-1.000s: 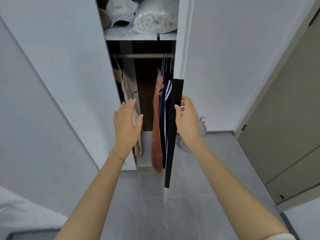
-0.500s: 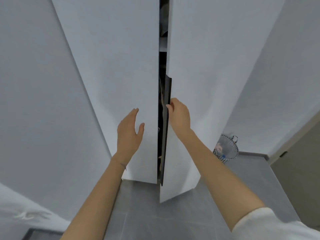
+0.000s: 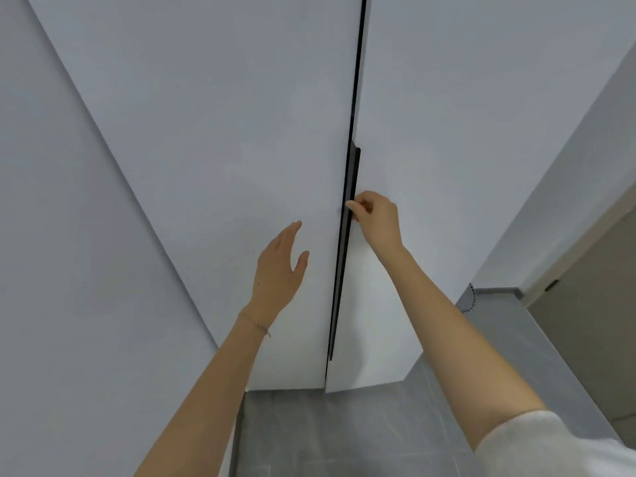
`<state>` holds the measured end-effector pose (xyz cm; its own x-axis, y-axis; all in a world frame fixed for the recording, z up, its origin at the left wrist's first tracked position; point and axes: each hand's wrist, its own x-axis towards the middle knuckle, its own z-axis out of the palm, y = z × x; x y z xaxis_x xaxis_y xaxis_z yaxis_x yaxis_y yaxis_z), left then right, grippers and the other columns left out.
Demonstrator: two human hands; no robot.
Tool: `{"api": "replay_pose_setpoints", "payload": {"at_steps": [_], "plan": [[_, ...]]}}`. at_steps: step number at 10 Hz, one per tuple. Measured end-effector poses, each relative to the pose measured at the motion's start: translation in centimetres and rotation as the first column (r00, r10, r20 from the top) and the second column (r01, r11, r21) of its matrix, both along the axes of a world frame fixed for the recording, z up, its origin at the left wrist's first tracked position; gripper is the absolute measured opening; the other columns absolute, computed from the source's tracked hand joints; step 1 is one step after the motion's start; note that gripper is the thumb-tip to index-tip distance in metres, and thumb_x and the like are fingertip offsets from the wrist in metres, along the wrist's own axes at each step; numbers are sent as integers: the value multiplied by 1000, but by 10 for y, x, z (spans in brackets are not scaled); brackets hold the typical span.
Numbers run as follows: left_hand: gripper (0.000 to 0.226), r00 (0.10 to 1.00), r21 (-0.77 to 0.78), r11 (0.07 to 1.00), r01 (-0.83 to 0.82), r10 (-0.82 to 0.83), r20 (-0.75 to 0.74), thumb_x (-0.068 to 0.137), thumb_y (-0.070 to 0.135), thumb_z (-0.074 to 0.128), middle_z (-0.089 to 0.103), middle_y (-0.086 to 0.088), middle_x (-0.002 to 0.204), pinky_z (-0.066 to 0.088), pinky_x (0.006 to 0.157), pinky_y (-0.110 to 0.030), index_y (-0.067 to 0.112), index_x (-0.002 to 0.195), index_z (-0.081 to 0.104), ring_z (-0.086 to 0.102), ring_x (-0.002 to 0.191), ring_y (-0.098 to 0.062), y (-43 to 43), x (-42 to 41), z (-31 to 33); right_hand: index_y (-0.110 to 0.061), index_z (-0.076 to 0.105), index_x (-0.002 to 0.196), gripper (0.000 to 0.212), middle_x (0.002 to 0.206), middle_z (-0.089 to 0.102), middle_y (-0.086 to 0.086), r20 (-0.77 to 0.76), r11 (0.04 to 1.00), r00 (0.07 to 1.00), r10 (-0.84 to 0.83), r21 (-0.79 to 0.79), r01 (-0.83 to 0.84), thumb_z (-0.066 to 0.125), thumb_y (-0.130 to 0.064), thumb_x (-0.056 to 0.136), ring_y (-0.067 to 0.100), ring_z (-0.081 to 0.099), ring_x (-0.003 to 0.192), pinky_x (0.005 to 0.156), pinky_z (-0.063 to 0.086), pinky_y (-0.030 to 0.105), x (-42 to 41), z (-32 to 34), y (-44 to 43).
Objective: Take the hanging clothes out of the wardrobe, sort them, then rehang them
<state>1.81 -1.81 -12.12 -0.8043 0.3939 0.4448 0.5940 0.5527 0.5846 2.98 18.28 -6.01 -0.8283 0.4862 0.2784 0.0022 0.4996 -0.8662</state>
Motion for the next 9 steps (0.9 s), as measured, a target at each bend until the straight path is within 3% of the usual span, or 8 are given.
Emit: {"api": "replay_pose_setpoints", "payload": {"at_steps": [1,2,4,6,7,8,9], "plan": [[52,999,32,999,27,-28,40,101,22,52,40,1,152,19,110,-15,16,150,35,38,139,-15,1,-12,-3,-8,66,75,21,74,68,7,30,994,999,-12,-105,15,69,-23,89,21,67,73,80,57,36,-17,1,8],[52,997,63,997,39,-43,62,101,23,50,40,3,152,21,111,-18,18,150,34,37,139,-14,-1,-23,-7,-4,69,77,24,77,71,9,35,977,999,-27,-210,34,73,-27,86,25,70,79,84,59,36,-31,-1,13],[51,994,75,996,36,-44,100,102,26,48,41,5,151,19,111,-18,21,150,33,35,138,-13,-13,-35,-16,-9,69,75,19,74,70,3,14,931,1000,-5,-365,10,76,-24,84,13,68,72,77,58,25,-43,-6,20],[50,987,85,996,32,-46,157,102,26,47,40,5,151,21,114,-24,22,150,33,35,139,-15,-17,-35,-26,-8,71,81,18,77,70,4,-8,907,999,-32,-421,26,76,-25,84,14,68,76,82,58,26,-44,-11,16],[50,985,81,996,39,-52,166,102,25,48,42,2,151,23,115,-26,19,150,35,38,139,-17,-15,-27,-24,-7,70,91,24,87,69,4,75,934,995,-61,-348,84,74,-29,86,15,65,81,82,54,27,-39,-14,8],[49,995,99,994,36,-45,94,101,24,50,44,0,149,25,116,-28,17,148,38,41,137,-18,-16,-19,-20,-10,62,115,36,102,61,-2,191,978,979,-75,-176,109,69,-35,89,13,58,91,80,44,23,-20,-28,-16],[49,999,77,997,3,-6,44,100,23,53,48,-3,147,31,116,-39,15,146,41,45,135,-21,-17,-9,-12,-16,49,136,50,122,56,-1,151,984,985,-80,-146,102,63,-35,93,16,55,109,92,45,28,4,-45,-36]]}}
